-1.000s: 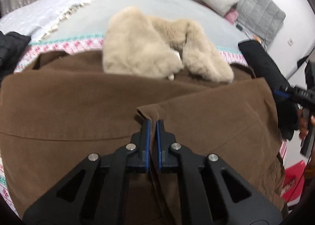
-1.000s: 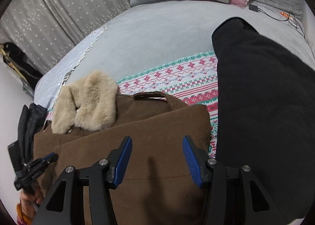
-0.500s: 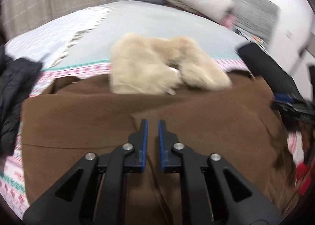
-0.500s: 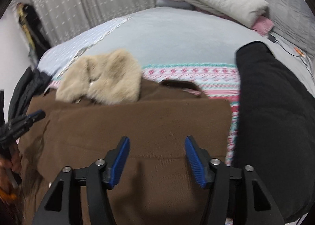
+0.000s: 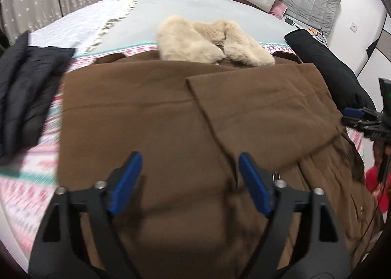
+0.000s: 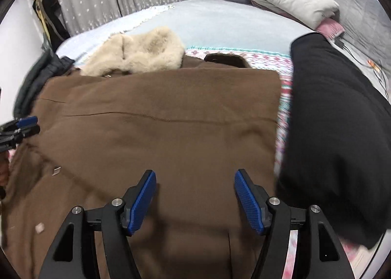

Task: Fold large clothes

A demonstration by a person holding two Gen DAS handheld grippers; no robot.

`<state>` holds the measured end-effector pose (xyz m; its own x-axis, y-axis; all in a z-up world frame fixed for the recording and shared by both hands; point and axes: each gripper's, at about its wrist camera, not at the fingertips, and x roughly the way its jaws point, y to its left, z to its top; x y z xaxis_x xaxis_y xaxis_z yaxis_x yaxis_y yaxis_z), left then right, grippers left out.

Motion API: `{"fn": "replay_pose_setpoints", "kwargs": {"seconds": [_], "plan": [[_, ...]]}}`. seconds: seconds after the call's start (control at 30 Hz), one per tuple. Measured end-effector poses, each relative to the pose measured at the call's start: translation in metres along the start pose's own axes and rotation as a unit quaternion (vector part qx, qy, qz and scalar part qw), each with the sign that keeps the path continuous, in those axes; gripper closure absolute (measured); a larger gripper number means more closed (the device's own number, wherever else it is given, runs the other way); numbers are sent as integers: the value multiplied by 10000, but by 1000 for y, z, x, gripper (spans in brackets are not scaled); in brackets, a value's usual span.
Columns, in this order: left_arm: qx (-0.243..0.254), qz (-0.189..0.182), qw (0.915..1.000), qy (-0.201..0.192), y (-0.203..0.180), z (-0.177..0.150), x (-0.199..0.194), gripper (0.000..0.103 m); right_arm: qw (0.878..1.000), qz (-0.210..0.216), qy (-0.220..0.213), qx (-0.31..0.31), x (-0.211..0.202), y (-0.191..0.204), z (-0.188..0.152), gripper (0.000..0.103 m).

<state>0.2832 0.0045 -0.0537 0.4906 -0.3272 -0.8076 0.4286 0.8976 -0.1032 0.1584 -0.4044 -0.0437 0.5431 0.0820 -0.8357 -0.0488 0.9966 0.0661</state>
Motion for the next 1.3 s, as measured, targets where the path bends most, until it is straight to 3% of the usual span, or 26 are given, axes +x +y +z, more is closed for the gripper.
{"fn": "replay_pose_setpoints", "kwargs": {"seconds": [0.07, 0.23, 0.37, 0.47, 0.63, 0.77, 0.87, 0.93, 1.03, 1.13, 1.2, 1.3], "plan": [[9, 23, 9999, 150, 5, -15, -19, 19, 9999, 138, -1, 80, -27, -3, -15, 26], [-106, 18, 9982, 588, 29, -66, -66, 14, 9985, 446, 139, 280, -81, -4, -63, 24], [-570, 19, 9937, 966, 54, -115, -94, 14, 9968, 532, 212, 561, -112, -10, -107, 24], [-898, -209, 9886, 1188, 68, -156, -112, 14, 9958, 636, 148, 635, -129, -11, -135, 24], [-1031, -222, 9852, 1352, 73, -212, -130, 14, 9968, 698, 249, 294, -154, 2, -184, 24], [-1342, -502, 9801, 1373, 76, -246, -140, 14, 9958, 824, 374, 167, -164, 21, -219, 24], [-1489, -809, 9773, 1272, 73, -260, -148, 14, 9939, 933, 321, -503, -177, 55, -241, 24], [-1508, -788, 9776, 1243, 67, -264, -153, 15, 9885, 885, 355, -1170, -180, 84, -254, 24], [-1021, -443, 9896, 911, 43, -263, -175, 15, 9738, 588, 540, -2129, -174, 124, -274, 24], [-83, -553, 9970, 530, -1, -263, -196, 15, 9594, 162, 727, -2719, -162, 142, -290, 24], [602, -838, 9935, 479, -38, -269, -200, 15, 9531, -91, 785, -2923, -153, 147, -295, 24], [1447, -899, 9835, 611, -84, -280, -190, 15, 9508, -345, 699, -2998, -143, 149, -296, 25]]}}
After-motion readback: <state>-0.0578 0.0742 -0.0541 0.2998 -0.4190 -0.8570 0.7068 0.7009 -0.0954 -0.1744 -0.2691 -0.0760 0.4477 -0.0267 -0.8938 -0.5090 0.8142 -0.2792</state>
